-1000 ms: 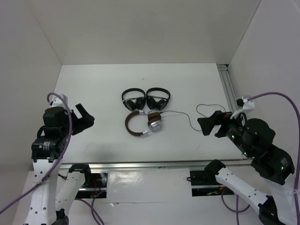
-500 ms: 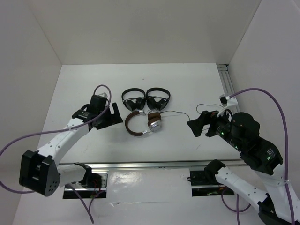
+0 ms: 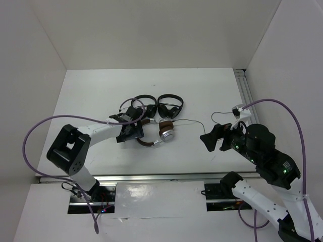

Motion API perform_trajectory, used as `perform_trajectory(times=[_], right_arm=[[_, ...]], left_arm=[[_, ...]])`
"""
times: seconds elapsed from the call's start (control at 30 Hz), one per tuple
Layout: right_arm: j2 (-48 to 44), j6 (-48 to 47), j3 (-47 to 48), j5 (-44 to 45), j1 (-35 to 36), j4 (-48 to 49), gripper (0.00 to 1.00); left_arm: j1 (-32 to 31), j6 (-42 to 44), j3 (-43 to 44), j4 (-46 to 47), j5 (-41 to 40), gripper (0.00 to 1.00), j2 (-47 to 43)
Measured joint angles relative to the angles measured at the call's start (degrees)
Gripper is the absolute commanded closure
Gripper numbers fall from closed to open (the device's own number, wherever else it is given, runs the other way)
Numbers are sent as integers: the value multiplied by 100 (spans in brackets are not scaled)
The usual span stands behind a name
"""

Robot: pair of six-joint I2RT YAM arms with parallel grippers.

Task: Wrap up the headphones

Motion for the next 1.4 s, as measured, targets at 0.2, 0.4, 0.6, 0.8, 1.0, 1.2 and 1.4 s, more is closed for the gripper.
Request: perform_trajectory(times=[0.2, 0.4, 0.6, 0.8, 1.0, 1.2, 1.4], right_arm=[[-118, -90, 0, -44, 0, 0, 0], [-151, -118, 2, -22, 0, 0, 0], [-149, -118, 42, -20, 0, -4, 0], [-149, -114, 131, -22, 0, 2, 0], [-74, -118, 376, -28, 0, 83, 0], [-138, -361, 168, -673, 0, 999, 0], [-706, -459, -1176, -1346, 0, 2441, 2]], left_arm=[[-35, -181, 474, 79, -533, 37, 542], [-216, -337, 610, 262, -800, 100, 739], [-446, -496, 503, 153, -962, 100, 595], [-868, -278, 304, -748, -748, 100, -481], [-1117, 479, 1130, -1873, -328, 100, -1576], [-1143, 890, 3233, -3206, -599, 100, -2234], [-654, 1189, 5276, -4210, -1239, 100, -2428]])
